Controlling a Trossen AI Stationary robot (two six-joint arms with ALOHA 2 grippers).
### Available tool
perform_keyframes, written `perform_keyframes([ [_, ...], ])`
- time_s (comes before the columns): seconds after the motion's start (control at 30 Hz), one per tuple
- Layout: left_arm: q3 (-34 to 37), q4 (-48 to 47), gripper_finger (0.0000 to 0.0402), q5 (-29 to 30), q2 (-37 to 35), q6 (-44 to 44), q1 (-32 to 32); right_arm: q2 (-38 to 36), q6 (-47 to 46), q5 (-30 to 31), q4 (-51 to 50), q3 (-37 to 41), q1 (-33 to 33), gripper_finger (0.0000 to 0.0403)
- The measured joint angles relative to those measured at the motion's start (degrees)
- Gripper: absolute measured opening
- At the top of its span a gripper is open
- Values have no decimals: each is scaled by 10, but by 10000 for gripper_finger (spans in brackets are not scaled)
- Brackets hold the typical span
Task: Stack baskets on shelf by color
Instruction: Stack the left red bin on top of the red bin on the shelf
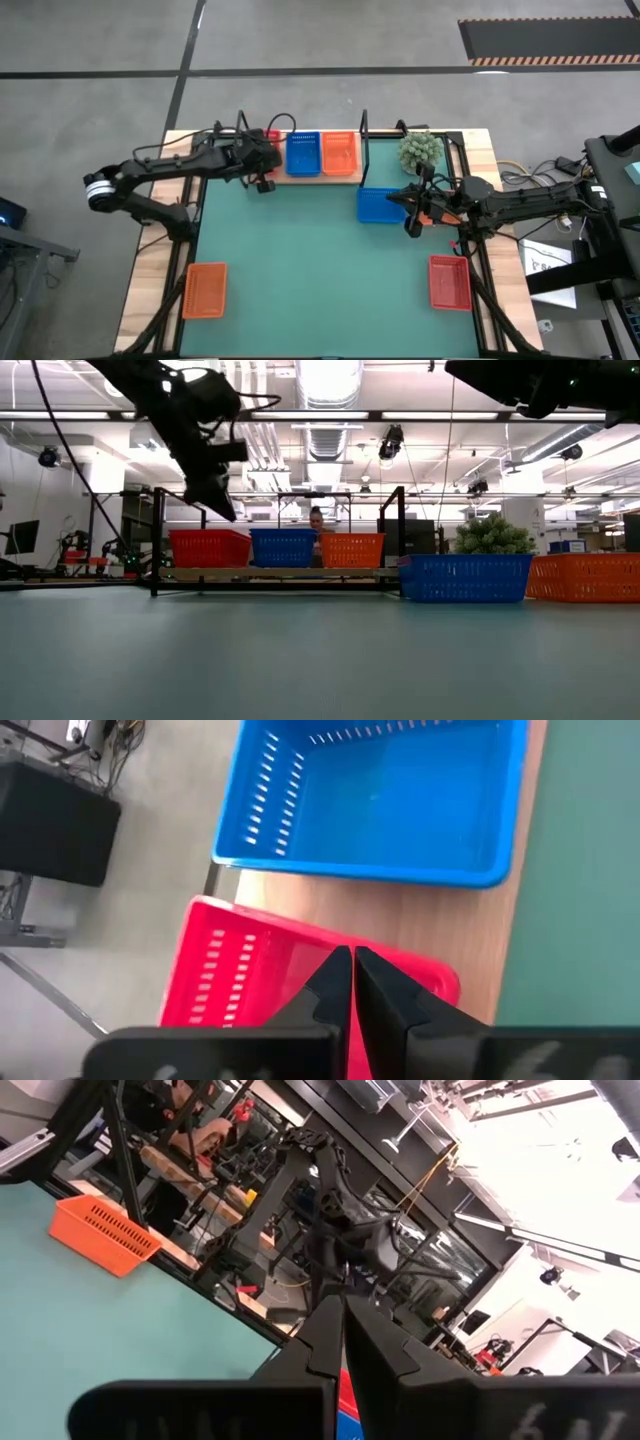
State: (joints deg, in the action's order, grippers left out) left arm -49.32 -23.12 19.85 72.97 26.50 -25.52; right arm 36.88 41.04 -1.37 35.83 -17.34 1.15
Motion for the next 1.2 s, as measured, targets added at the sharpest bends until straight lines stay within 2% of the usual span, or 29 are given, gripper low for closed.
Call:
perform_keyframes([
  [0.2,0,-1,0,31,49,0,-1,0,-1,0,0,0,0,9],
  [0.37,-2,-2,0,31,69,-2,-2,0,-1,0,-1,0,0,9],
  [0.7,-9,0,0,-16,67,-7,1,0,-1,10,-4,0,0,9],
  [1.0,-20,-2,0,-15,63,-7,1,0,0,16,-8,0,0,9],
  [1.2,-20,-2,0,-14,21,-18,22,0,-7,16,-8,0,0,9],
])
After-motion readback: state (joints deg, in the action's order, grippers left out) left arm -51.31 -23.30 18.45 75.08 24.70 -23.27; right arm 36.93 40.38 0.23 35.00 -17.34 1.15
